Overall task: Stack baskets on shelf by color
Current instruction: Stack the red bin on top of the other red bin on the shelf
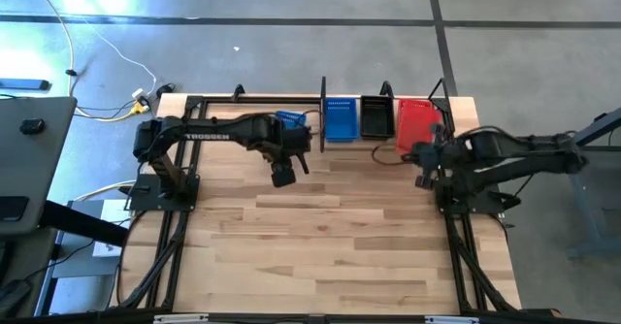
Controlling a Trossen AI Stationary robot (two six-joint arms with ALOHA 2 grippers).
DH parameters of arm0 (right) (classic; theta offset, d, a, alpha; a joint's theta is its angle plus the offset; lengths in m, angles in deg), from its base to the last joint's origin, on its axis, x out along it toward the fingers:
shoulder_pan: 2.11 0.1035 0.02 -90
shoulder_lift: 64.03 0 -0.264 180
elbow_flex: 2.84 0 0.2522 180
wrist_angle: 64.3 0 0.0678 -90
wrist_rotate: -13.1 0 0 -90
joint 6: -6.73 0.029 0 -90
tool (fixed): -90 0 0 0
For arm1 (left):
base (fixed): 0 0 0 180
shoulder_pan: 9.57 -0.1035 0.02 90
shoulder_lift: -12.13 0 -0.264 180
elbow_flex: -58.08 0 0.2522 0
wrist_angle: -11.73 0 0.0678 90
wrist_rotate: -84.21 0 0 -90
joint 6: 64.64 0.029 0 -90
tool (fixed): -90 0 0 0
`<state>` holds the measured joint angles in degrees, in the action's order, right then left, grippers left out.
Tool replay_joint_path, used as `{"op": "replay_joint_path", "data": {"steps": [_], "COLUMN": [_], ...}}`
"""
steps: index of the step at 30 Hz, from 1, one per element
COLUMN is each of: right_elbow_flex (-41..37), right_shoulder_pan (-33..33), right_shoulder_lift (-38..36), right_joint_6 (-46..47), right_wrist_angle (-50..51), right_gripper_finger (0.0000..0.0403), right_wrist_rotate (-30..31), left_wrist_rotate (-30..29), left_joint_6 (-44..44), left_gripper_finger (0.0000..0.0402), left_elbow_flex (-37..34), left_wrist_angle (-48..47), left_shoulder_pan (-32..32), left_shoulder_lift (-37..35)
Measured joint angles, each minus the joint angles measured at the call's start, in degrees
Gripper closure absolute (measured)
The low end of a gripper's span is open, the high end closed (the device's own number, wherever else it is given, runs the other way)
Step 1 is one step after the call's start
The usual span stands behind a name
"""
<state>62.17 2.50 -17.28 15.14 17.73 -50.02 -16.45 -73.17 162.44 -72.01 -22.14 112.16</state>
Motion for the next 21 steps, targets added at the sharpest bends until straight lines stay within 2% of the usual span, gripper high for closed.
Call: {"op": "replay_joint_path", "data": {"steps": [7,13,17,21], "right_elbow_flex": [0.0,0.0,0.0,0.0], "right_shoulder_pan": [-13.6,-25.1,-31.7,-37.3], "right_shoulder_lift": [-2.3,-1.6,-1.3,-1.0], "right_joint_6": [-15.5,-26.6,-32.0,-35.9], "right_wrist_angle": [-0.1,-1.2,-3.6,-7.0], "right_gripper_finger": [0.0403,0.0403,0.0403,0.0403], "right_wrist_rotate": [-0.9,-7.6,-9.6,-14.7], "left_wrist_rotate": [3.3,4.5,4.6,4.7], "left_joint_6": [5.7,9.3,11.4,13.6], "left_gripper_finger": [0.0282,0.0282,0.0282,0.0282], "left_elbow_flex": [0.0,0.0,0.0,0.0], "left_wrist_angle": [1.0,1.0,1.1,1.5], "left_shoulder_pan": [-5.7,-9.9,-12.1,-14.0], "left_shoulder_lift": [0.0,0.0,0.0,0.0]}}
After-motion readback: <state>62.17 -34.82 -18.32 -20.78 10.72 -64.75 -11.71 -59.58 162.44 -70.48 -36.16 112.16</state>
